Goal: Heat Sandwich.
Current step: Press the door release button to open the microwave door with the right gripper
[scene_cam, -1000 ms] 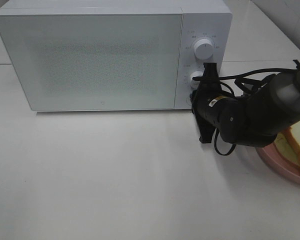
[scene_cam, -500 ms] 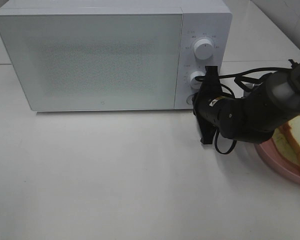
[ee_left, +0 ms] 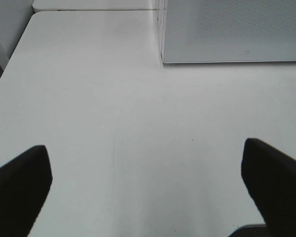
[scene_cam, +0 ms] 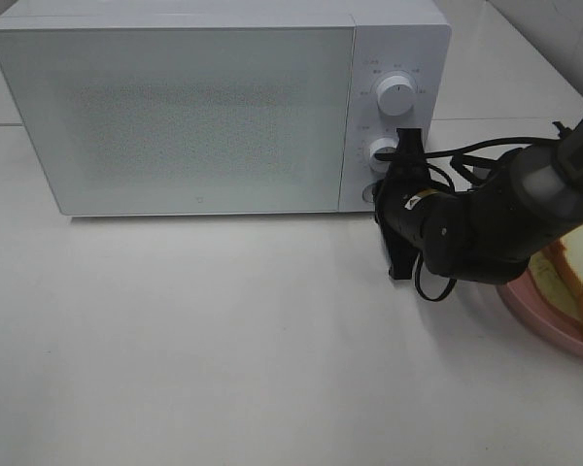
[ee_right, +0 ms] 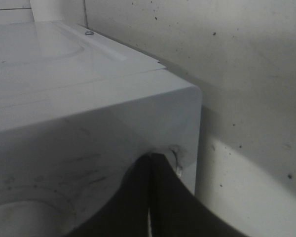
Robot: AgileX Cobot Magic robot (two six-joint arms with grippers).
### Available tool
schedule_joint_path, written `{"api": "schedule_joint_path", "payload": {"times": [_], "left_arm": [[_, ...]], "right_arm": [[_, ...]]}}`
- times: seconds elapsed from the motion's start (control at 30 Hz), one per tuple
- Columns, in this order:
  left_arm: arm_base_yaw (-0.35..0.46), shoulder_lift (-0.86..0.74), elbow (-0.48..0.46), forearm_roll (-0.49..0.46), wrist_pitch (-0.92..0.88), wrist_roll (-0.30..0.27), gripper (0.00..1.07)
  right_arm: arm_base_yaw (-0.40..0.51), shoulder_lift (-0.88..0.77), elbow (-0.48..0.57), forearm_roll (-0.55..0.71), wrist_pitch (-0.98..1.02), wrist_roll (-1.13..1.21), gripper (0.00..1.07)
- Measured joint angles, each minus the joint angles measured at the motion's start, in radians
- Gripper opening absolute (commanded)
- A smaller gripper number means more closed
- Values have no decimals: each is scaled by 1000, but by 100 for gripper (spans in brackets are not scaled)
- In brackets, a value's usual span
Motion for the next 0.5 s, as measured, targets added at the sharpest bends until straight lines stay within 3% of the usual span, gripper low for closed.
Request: {"api": "schedule_joint_path", "payload": {"times": [0.5], "left_arm": [[0,0,0,0,0,0,100]], "right_arm": [[24,65,-68,59,-41,-66,0]]}}
